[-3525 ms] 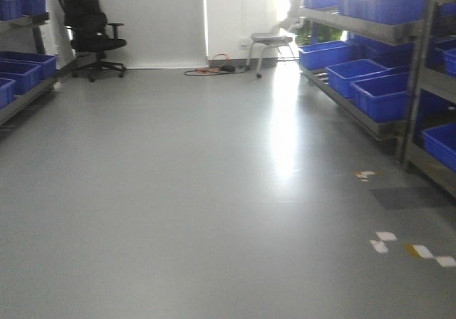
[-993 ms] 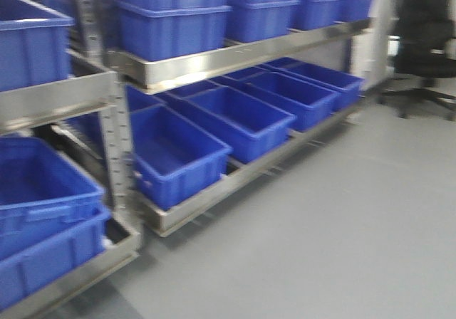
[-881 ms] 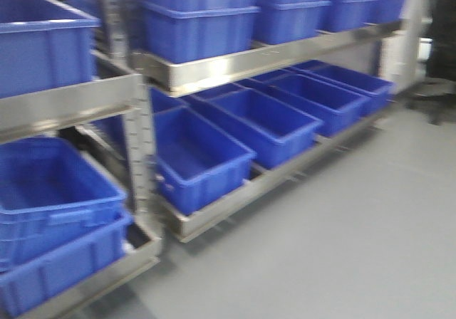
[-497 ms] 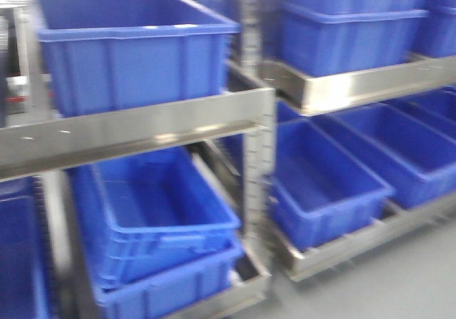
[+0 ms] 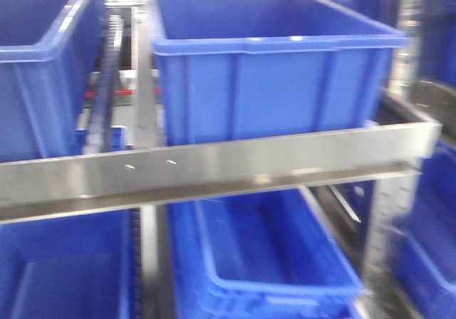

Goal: Pick and sort blue part to right shelf

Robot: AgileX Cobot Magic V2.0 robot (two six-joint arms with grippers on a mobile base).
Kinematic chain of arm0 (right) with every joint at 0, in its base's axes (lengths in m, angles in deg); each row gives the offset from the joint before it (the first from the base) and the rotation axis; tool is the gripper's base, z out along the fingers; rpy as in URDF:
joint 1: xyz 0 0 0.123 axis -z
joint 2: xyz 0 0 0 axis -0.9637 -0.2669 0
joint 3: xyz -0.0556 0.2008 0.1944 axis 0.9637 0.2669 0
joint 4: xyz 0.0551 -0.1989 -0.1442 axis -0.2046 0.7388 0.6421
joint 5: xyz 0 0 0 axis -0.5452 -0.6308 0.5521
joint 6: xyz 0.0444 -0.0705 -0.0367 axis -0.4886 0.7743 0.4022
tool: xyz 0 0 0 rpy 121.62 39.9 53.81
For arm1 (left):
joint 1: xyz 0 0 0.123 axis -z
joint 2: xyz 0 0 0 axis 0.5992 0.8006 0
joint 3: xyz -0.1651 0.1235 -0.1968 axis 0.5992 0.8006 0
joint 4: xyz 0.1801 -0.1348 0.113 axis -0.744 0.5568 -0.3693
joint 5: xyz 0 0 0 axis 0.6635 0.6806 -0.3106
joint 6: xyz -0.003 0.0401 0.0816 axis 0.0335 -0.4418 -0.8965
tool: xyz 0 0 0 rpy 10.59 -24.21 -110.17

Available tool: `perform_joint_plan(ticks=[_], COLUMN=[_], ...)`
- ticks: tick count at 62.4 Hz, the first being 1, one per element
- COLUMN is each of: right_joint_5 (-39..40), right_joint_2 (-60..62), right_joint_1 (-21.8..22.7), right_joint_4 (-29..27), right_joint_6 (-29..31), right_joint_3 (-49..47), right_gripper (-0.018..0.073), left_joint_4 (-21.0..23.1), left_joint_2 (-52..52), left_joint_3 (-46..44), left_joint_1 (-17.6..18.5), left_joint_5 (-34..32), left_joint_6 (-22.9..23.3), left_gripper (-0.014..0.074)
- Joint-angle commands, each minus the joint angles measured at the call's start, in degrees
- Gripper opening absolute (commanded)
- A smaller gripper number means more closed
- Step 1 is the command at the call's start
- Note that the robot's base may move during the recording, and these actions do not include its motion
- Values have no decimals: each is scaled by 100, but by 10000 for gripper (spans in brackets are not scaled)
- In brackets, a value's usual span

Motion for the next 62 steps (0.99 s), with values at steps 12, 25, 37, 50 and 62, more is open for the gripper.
perform_joint_plan(ticks=[12,25,37,50,62], right_joint_5=[551,551,551,551,551], right_joint_2=[-36,-36,-36,-36,-36], right_joint_1=[20,20,20,20,20], right_joint_4=[61,61,61,61,61], right_joint_6=[40,40,40,40,40], right_joint_3=[-179,-179,-179,-179,-179], right_gripper=[440,440,440,440,440], left_joint_4=[-7,-7,-7,-7,-7], left_joint_2=[40,40,40,40,40], left_joint_3=[-171,-171,-171,-171,-171], left_joint_1=[-12,-12,-12,-12,-12], left_joint_5=[-519,-519,-519,-519,-519], left_joint_6=[1,1,1,1,1], left_gripper=[279,279,279,279,279])
